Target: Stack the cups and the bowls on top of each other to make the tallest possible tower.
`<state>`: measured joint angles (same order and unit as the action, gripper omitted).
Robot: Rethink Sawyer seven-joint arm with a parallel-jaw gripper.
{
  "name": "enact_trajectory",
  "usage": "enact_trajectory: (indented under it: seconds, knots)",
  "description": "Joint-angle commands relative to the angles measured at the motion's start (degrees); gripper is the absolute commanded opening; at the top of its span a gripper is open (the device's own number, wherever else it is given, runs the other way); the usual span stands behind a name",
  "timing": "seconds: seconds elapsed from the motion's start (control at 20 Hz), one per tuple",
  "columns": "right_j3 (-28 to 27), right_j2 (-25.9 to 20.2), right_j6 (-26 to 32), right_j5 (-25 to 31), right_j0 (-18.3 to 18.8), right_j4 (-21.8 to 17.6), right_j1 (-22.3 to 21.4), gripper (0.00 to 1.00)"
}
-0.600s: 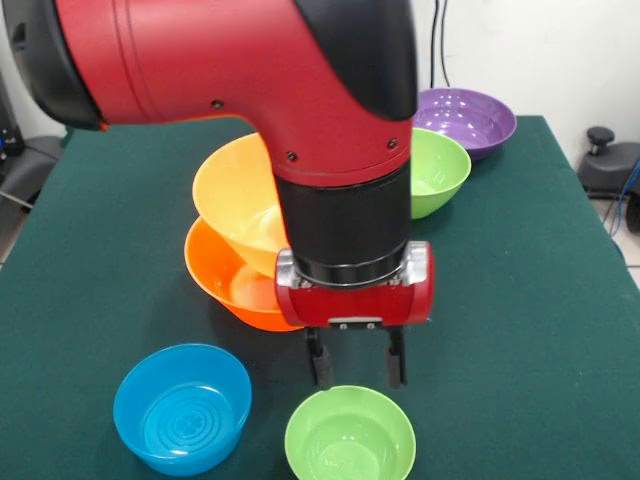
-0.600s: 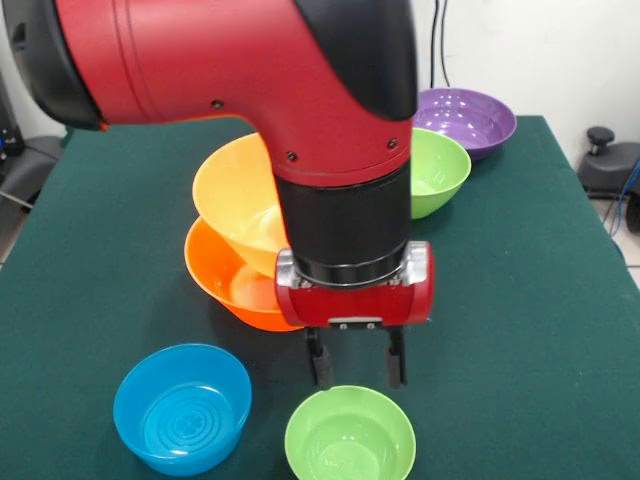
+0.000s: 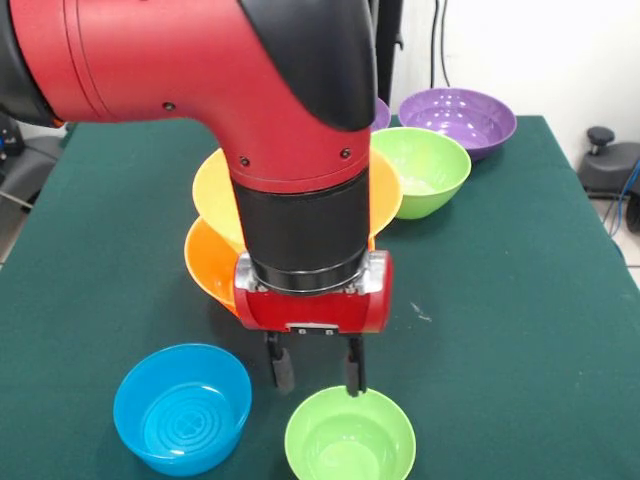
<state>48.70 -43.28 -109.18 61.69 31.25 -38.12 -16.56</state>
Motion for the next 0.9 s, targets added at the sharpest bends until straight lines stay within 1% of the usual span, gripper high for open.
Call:
enact_trajectory:
  seconds: [0.05, 0.4, 0.7, 0.9]
  knots:
    - [-3.0, 5.3, -4.2, -1.0, -1.8, -0.5, 0.0, 1.00]
    - [-4.9, 8.3, -3.5, -0.9, -3.8, -3.6, 0.4, 1.00]
    - [-4.8, 9.7, -3.6, -1.7, -4.3, -3.1, 1.3, 1.00]
    - [-6.5, 10.0, -2.6, -2.4, -4.5, -2.9, 3.3, 1.00]
